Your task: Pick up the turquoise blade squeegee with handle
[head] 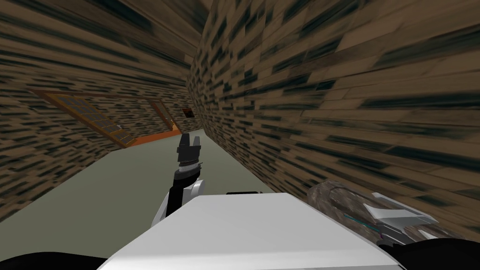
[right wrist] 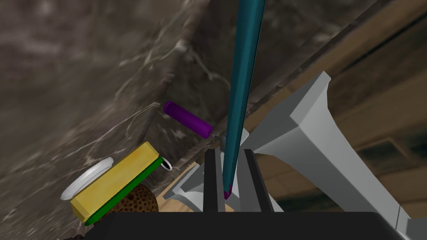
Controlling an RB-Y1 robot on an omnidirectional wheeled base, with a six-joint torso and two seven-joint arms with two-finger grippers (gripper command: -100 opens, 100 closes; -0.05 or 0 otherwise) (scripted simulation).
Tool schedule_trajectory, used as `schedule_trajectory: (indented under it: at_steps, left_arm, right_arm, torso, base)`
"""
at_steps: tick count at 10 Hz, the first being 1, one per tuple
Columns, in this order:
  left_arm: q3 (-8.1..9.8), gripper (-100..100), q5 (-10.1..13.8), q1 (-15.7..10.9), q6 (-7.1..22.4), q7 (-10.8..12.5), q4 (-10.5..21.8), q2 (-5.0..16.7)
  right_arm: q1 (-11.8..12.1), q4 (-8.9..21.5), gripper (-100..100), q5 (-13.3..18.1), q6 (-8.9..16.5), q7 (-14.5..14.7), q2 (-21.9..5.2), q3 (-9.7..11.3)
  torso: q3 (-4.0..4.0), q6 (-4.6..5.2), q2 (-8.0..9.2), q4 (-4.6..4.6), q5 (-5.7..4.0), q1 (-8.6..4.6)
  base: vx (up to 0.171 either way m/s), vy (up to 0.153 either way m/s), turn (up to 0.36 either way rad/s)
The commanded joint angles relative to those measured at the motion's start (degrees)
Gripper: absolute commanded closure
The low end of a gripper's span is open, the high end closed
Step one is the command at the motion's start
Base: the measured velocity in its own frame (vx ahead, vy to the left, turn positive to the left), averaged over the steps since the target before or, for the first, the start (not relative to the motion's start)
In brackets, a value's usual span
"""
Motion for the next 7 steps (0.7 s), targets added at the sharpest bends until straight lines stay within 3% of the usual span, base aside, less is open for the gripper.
schedule_trajectory:
  at_steps: [1,5,6,7]
  left_arm:
    - [0.00,0,0.00,0.00,0.00,0.00,0.00,0.00]
    - [0.00,0,0.00,0.00,0.00,0.00,0.00,0.00]
    - [0.00,0,0.00,0.00,0.00,0.00,0.00,0.00]
    - [0.00,0,0.00,0.00,0.00,0.00,0.00,0.00]
  right_arm:
    - [0.23,-0.53,100,2.07,0.58,-2.54,0.18,0.26]
    - [0.78,-1.92,100,7.26,2.11,-8.32,0.58,0.95]
    - [0.72,-1.73,100,6.37,1.87,-7.06,0.47,0.86]
    - [0.73,-1.78,0,6.52,1.96,-7.39,0.46,0.89]
  torso:
    - [0.00,0.00,0.00,0.00,0.00,0.00]
    - [0.03,0.04,0.03,0.03,-0.01,-0.01]
    - [0.02,0.03,0.01,0.04,-0.01,-0.02]
    - [0.01,0.05,-0.03,0.04,-0.03,-0.05]
  base:
    - [-0.025,0.010,0.050]
    - [-0.037,0.016,0.057]
    - [-0.011,0.006,0.013]
    - [0.000,0.000,0.000]
